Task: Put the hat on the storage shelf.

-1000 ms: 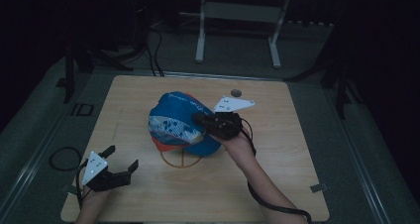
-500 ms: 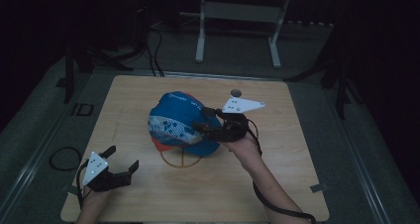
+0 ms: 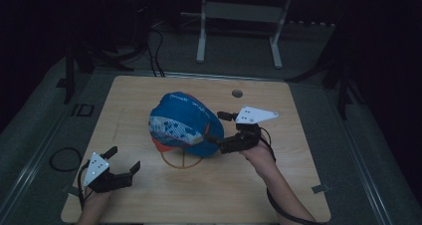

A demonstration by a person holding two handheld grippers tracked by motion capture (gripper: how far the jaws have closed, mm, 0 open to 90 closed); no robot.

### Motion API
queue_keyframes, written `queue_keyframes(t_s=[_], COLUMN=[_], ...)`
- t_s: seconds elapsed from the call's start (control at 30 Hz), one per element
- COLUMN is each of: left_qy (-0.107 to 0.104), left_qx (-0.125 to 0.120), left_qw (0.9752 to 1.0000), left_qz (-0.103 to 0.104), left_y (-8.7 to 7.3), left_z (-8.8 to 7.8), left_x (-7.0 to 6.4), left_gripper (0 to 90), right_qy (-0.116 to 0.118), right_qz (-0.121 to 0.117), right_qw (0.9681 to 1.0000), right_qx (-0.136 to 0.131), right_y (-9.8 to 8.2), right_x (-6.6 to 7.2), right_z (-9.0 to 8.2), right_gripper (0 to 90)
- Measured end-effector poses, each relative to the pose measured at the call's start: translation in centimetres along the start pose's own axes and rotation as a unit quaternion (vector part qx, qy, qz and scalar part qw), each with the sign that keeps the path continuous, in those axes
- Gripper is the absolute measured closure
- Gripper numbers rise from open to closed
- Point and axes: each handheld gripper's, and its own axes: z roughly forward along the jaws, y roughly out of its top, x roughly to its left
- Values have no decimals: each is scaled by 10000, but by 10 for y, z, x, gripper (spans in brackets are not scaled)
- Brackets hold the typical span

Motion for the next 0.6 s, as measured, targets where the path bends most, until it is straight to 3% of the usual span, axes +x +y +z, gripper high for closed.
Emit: queue_keyframes(t_s=[0.33,0.6], left_qy=[-139,-226], left_qx=[-6,62], left_qw=[9999,9997], left_qz=[-4,19], left_y=[0,-2], left_z=[2,5], left_x=[-2,-4], left_gripper=[31,31], right_qy=[-15,-14], right_qz=[-99,77], right_qw=[9994,9989], right_qx=[320,466], right_y=[-28,-58], right_x=[-5,-10], right_z=[-9,-16], right_gripper=[137,139])
